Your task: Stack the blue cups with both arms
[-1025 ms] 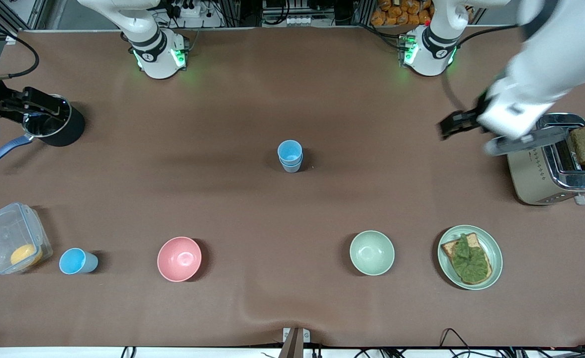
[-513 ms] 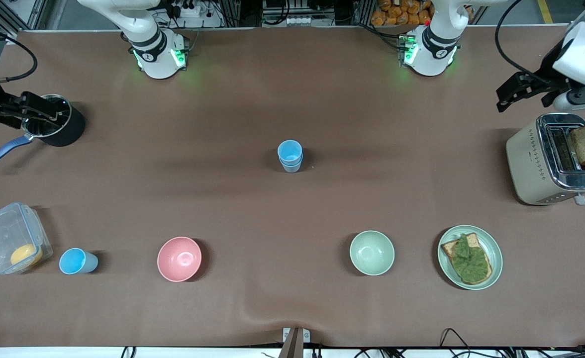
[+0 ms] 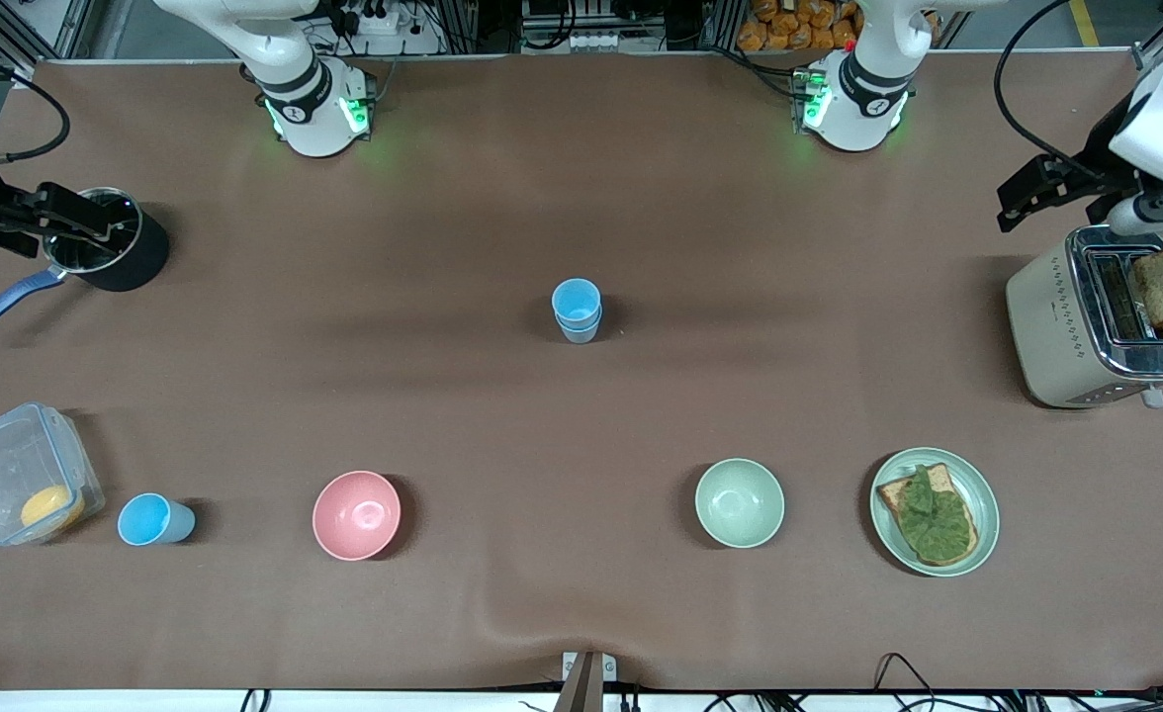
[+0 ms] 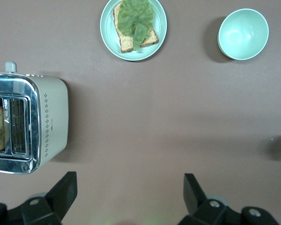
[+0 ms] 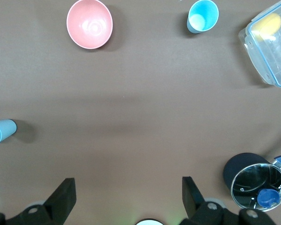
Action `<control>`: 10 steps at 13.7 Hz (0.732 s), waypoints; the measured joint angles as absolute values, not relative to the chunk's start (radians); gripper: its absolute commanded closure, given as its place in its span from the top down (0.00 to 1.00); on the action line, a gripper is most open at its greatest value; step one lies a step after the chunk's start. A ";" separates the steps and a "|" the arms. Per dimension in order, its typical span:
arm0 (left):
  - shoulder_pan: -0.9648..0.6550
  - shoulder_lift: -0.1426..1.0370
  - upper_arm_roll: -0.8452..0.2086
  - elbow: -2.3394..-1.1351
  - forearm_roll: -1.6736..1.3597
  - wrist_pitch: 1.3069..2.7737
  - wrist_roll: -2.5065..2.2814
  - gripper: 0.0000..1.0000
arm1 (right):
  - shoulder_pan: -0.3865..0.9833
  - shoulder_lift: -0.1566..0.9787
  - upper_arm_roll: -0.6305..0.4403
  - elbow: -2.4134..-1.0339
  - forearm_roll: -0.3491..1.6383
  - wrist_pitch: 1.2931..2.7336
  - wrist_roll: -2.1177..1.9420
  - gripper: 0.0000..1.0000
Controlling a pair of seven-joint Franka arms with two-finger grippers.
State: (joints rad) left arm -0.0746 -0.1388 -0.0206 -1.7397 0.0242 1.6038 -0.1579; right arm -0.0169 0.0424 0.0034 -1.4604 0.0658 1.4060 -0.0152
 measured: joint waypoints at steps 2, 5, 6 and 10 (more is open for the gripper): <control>-0.071 -0.102 -0.015 -1.699 0.024 1.605 -0.148 1.00 | -0.017 0.044 0.005 -1.460 0.066 1.412 -0.015 1.00; -0.070 -0.066 -0.015 -1.654 0.024 1.591 -0.148 1.00 | -0.017 0.048 0.005 -1.460 0.065 1.415 -0.017 1.00; -0.070 -0.063 -0.015 -1.649 0.024 1.588 -0.148 1.00 | -0.017 0.049 0.004 -1.460 0.065 1.415 -0.017 1.00; -0.070 -0.063 -0.021 -1.639 0.024 1.585 -0.148 1.00 | -0.017 0.050 -0.002 -1.458 0.065 1.416 -0.017 1.00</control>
State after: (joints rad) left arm -0.0700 -0.0627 -0.0209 -1.6390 0.0242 1.5846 -0.1477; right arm -0.0172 0.0499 -0.0021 -1.4585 0.0648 1.4158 -0.0166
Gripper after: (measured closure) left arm 0.000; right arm 0.000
